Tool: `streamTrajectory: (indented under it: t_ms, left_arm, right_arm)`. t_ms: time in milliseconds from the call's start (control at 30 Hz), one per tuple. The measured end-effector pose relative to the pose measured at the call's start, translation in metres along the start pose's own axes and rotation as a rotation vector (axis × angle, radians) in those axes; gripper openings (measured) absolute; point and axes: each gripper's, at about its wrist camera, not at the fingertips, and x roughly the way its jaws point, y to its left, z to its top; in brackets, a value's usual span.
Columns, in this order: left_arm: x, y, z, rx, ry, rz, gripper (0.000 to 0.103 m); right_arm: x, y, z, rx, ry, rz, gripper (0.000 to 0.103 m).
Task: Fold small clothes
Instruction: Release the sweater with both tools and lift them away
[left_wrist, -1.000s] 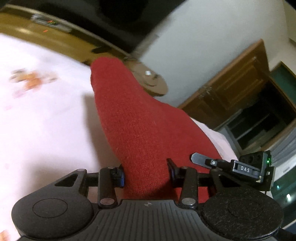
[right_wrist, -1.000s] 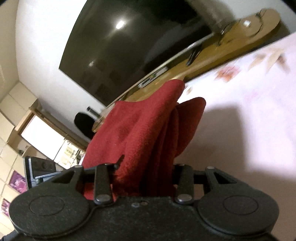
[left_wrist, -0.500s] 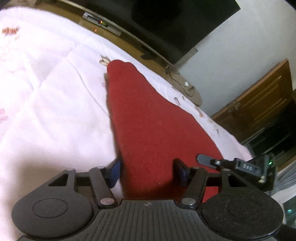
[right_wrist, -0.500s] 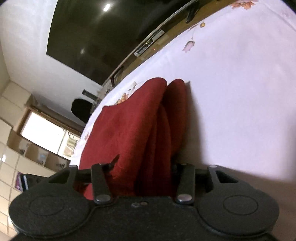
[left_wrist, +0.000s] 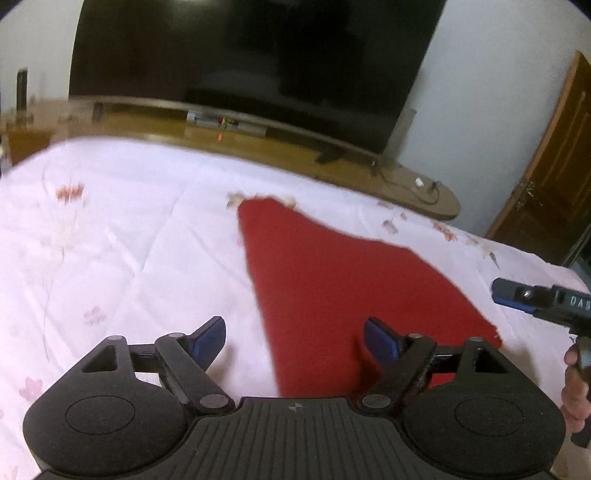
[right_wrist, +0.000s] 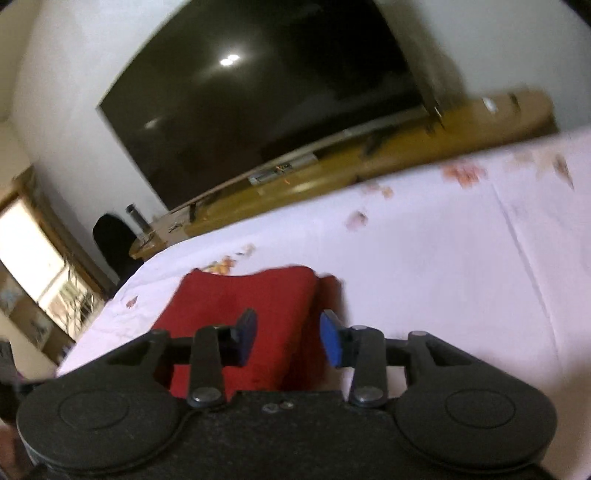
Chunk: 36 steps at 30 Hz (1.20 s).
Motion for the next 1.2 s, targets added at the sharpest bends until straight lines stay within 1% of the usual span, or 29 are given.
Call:
streamTrajectory:
  t_ms: [100,167,233,267,300,333,367,400,433,533,667,733,800,867,933,1000,1033,1067,1100,1133,1200]
  left_arm:
    - [-0.008,-0.015,0.003,0.042,-0.016,0.007,0.081]
    - [-0.016,-0.020,0.001,0.029,-0.020,0.002,0.081]
    - [-0.015,-0.026,-0.006,0.029,0.001,-0.003,0.081]
    - [-0.009,-0.029,-0.012,0.049,0.029,0.019,0.081]
    - [-0.001,-0.032,-0.018,0.068,0.059,0.039,0.081]
    - [0.008,-0.032,-0.024,0.080,0.088,0.049,0.081]
    - [0.013,-0.031,-0.028,0.064,0.099,0.032,0.082]
    - [0.016,-0.028,-0.031,0.037,0.102,0.020,0.085]
    - [0.017,-0.027,-0.033,0.025,0.102,0.021,0.087]
    - [0.017,-0.025,-0.039,0.015,0.100,0.020,0.089]
    - [0.016,-0.021,-0.044,0.024,0.096,0.010,0.090]
    - [0.013,-0.023,-0.042,0.030,0.099,0.021,0.090]
    - [0.001,-0.027,-0.043,0.049,0.084,0.034,0.090]
    - [-0.012,-0.028,-0.046,0.063,0.082,0.050,0.090]
    - [-0.027,-0.027,-0.053,0.069,0.082,0.056,0.091]
    - [-0.044,-0.028,-0.064,0.054,0.087,0.075,0.092]
    - [-0.054,-0.030,-0.071,0.043,0.087,0.075,0.096]
    - [-0.063,-0.034,-0.081,0.045,0.088,0.071,0.099]
    - [-0.071,-0.038,-0.090,0.064,0.089,0.074,0.103]
    - [-0.078,-0.045,-0.102,0.090,0.091,0.090,0.103]
    - [-0.091,-0.054,-0.122,0.122,0.109,0.115,0.103]
  right_arm:
    - [-0.001,0.026,-0.007,-0.133,0.004,0.012,0.038]
    - [0.001,0.042,-0.015,-0.233,0.012,0.005,0.038]
    - [0.006,0.053,-0.024,-0.294,0.027,0.001,0.037]
    - [0.010,0.056,-0.030,-0.322,0.039,-0.012,0.036]
    - [0.015,0.058,-0.035,-0.352,0.055,-0.042,0.036]
    - [0.026,0.059,-0.039,-0.384,0.091,-0.101,0.035]
    - [0.037,0.056,-0.044,-0.391,0.132,-0.144,0.036]
    - [0.045,0.051,-0.047,-0.377,0.151,-0.157,0.037]
    - [0.046,0.049,-0.048,-0.357,0.134,-0.152,0.037]
    - [0.047,0.049,-0.046,-0.336,0.136,-0.163,0.038]
    - [0.046,0.052,-0.047,-0.337,0.134,-0.182,0.040]
    - [0.044,0.054,-0.046,-0.334,0.136,-0.190,0.041]
    - [0.037,0.058,-0.046,-0.316,0.132,-0.195,0.042]
    - [0.023,0.062,-0.047,-0.299,0.124,-0.183,0.050]
    - [0.008,0.064,-0.052,-0.293,0.128,-0.193,0.053]
    - [-0.008,0.062,-0.057,-0.264,0.141,-0.195,0.057]
    - [-0.018,0.058,-0.061,-0.228,0.155,-0.186,0.063]
    - [-0.026,0.055,-0.065,-0.195,0.166,-0.176,0.071]
    - [-0.034,0.051,-0.070,-0.159,0.175,-0.169,0.076]
    - [-0.043,0.048,-0.076,-0.116,0.181,-0.157,0.082]
    - [-0.058,0.045,-0.085,-0.064,0.186,-0.150,0.088]
